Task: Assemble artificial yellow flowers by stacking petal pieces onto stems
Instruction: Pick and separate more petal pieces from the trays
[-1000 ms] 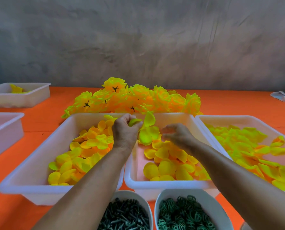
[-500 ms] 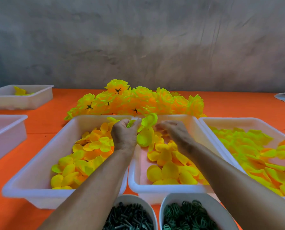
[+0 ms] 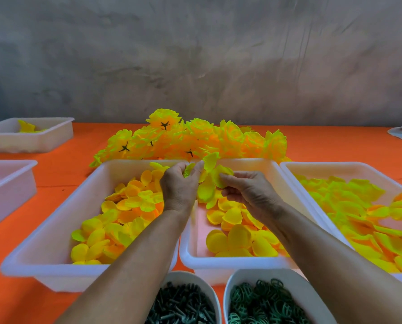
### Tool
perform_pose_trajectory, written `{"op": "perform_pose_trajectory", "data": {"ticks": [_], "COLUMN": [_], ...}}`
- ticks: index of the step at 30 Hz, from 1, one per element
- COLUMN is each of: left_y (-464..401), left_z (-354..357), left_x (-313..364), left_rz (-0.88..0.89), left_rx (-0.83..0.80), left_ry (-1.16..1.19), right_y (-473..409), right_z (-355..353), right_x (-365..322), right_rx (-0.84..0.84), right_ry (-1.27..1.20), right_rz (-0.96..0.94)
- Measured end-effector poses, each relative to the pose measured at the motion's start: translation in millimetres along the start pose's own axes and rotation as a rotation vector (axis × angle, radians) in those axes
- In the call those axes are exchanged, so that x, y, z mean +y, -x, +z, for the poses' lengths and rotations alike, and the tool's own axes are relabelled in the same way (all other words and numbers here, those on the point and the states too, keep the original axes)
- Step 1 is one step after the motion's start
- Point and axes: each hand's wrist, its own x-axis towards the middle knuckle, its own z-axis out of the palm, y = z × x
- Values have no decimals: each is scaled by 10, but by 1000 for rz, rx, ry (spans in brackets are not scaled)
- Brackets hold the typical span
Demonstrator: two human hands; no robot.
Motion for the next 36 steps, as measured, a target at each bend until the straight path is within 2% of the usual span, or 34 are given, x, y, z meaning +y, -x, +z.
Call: {"op": "perform_pose_trajectory", "data": {"ticks": [12,15,19,25,31,36], "left_y": [39,31,0,40,44,61], "left_z": [27,20,-7,13,14,6], "left_x": [33,-9,-32,-12,-5,31], "left_rz": [11,26,32,74,91,152], "left_rx": [-112,-136,-21,-90,-135,-103], "left_ry": [96,50,-3,-5,13,12], "right_y": [28,40,27,13,21,18], "right_z": [35,43,32,2,20,19], "right_x": [18,5,-20,-1,21,24], "right_rx": [169,114,-7,128,217,271], "right_ry": [48,57,10,47,186,339], "right_rz": [-266,-245,-118,-219,-305,-380]}}
